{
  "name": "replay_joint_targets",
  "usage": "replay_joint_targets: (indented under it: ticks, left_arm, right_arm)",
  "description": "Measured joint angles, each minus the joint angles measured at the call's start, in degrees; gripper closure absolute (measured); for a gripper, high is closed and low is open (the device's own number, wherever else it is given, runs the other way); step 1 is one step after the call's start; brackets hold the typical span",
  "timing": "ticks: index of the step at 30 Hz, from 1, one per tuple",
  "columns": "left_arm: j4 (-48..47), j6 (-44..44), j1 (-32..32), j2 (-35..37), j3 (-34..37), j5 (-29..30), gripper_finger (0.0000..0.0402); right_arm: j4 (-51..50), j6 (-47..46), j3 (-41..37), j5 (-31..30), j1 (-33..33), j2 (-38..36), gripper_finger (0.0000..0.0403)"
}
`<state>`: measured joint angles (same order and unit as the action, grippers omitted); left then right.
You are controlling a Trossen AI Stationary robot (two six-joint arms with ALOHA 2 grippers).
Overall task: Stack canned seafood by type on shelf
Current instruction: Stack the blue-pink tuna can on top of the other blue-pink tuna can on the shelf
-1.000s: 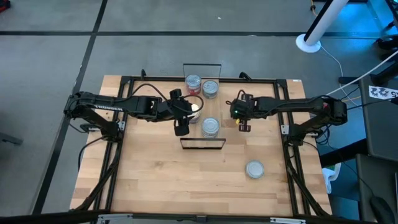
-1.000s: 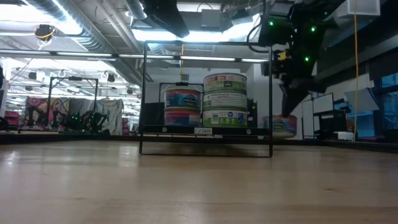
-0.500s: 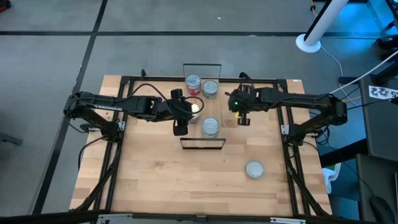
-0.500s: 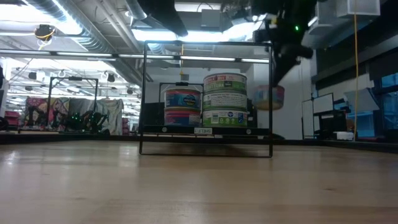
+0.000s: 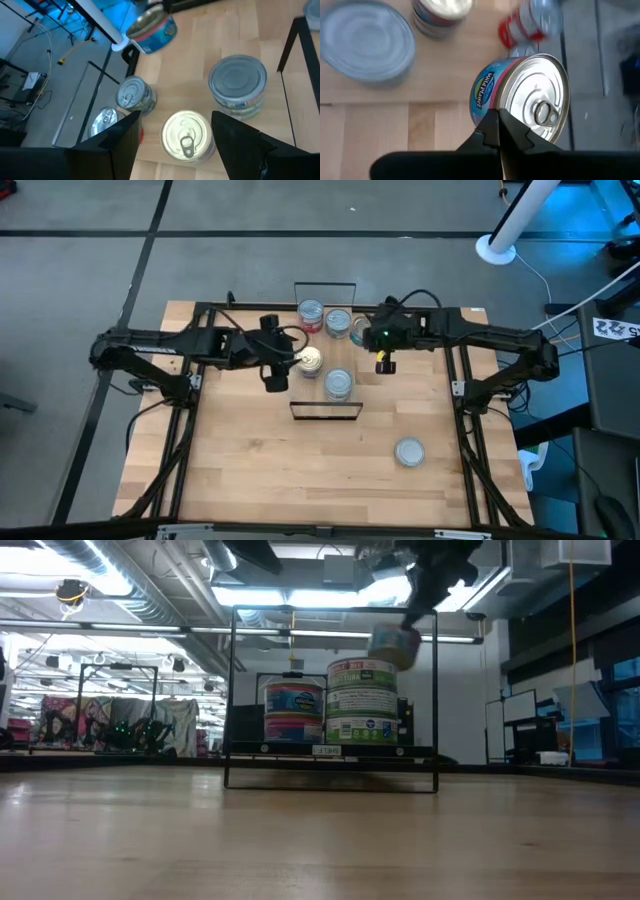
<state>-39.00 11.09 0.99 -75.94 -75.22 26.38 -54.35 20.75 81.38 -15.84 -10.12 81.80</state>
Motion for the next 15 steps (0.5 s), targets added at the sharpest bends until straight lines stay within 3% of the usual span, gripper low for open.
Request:
replay_joint_targets:
  ticks: [15]
  left_arm:
    - [-1.2,-1.9,0.0,4.3,0.0,0.0,0.0164]
  right_arm:
    - [18.1,16.4,0.2,0.0,10.4,5.9,0.0403]
